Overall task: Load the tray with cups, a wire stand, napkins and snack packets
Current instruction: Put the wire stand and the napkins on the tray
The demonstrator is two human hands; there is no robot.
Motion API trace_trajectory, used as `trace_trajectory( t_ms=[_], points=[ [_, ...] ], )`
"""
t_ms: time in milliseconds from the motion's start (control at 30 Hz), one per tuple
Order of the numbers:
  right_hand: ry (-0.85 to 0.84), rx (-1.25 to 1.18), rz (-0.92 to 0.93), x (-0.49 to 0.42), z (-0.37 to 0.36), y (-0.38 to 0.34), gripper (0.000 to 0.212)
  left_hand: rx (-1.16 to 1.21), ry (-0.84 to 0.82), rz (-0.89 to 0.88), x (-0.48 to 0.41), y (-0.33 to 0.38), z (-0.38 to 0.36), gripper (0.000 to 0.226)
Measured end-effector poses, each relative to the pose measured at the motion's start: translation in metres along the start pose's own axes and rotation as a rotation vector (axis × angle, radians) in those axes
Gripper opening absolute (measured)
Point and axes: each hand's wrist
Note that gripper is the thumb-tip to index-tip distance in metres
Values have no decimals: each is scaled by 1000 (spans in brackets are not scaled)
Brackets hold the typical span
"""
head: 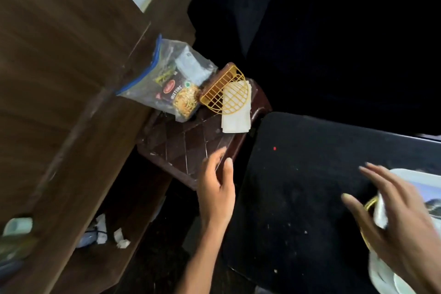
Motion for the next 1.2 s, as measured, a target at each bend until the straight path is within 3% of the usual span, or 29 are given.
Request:
trace_trajectory(
  t_ms=[200, 467, 667, 967, 1067, 1200],
  points=[
    [-148, 280, 77, -48, -65, -98, 90, -629, -226, -552, -96, -10, 9, 51],
    [-205, 406, 113, -95, -128, -162, 92, -948, -482, -624, -193, -16, -12, 75],
    [-220, 397, 74, -112, -146, -169, 91, -923, -538, -595, -217, -24, -26, 92],
    [-195, 280, 74, -112, -135, -167, 83, -781, -394, -667, -223, -23, -22, 101],
    [-99, 55, 9, -106, -116, -168, 73, -634, -263, -638, -210, -11, -9, 97],
    [-61, -450, -247, -93, -80, -161, 54, -232, -161, -466, -171, 14, 2, 89]
  ],
)
Point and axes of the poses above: each hand's wrist, its own x-axis away from the middle knuckle, its own z-axis out of the back of the hand, y = z × x, and after that the axes turned 13 degrees about -z, right-handed
